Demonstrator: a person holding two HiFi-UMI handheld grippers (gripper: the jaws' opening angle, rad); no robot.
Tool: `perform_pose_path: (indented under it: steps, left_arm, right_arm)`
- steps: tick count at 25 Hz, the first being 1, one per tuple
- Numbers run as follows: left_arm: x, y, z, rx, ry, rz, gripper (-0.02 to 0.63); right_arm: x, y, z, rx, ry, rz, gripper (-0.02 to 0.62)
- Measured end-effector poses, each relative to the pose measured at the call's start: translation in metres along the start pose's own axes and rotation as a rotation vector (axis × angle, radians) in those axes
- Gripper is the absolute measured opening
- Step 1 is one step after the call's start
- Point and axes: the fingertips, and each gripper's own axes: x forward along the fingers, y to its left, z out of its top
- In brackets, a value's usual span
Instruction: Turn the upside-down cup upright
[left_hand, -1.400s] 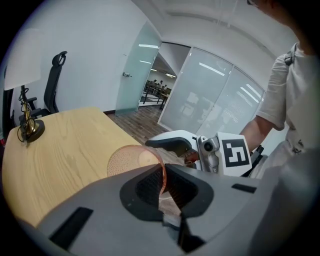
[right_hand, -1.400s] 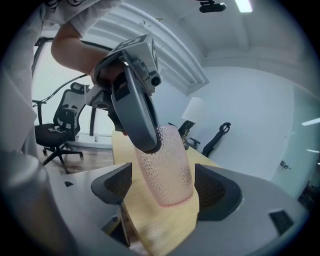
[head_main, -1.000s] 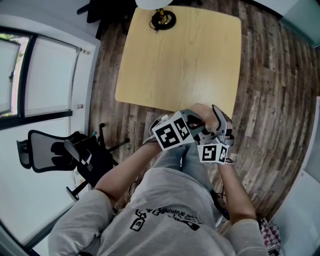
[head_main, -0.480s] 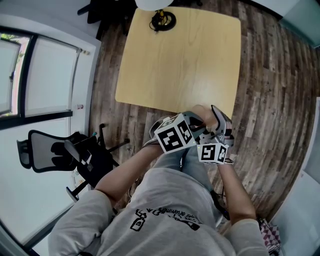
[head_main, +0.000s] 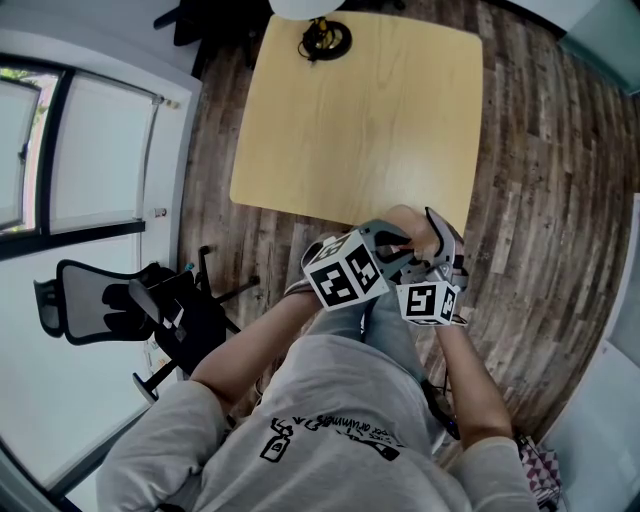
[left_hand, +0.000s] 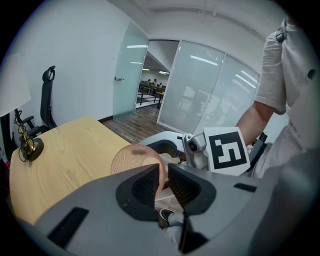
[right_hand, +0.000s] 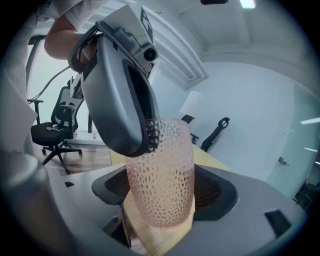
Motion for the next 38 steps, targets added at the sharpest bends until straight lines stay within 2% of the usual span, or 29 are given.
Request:
perform_pose_path:
  steps: [3, 9, 14, 18, 22, 27, 38]
  left_arm:
    - [-0.002, 0.004, 0.001, 0.005, -0.043, 0.012, 0.114]
    - [-0.010, 0.011, 0.006, -0.028, -0.176, 0.039, 0.157]
    - [-0.016, 0.019, 0.007, -0.098, -0.281, 0.046, 0.183]
    - [-0.013, 0.027, -0.009, -0.124, -0.254, 0.080, 0.202]
    - [-0.011, 0.030, -0.016, -0.150, -0.265, 0.085, 0.218]
    - [-0.006, 0.032, -0.026, -0.162, -0.248, 0.095, 0.222]
    - [-0.002, 0.034, -0.040, -0.203, -0.272, 0.111, 0.222]
  right_arm:
    - [0.002, -0.003, -0.006, 0.047, 0.001, -0.008, 0.357]
    - [0.005, -0.013, -0.017, 0.177, 0.006, -0.030, 0.357]
    - [0.010, -0.021, -0.027, 0.293, -0.002, -0.056, 0.357]
    - [0.016, -0.023, -0.032, 0.373, -0.006, -0.067, 0.357]
    - [0.020, -0.023, -0.040, 0.432, -0.009, -0.083, 0.357]
    - [0.028, -0.021, -0.051, 0.481, -0.013, -0.117, 0.357]
    - [0.040, -0.011, -0.063, 0.557, -0.018, -0.150, 0.357]
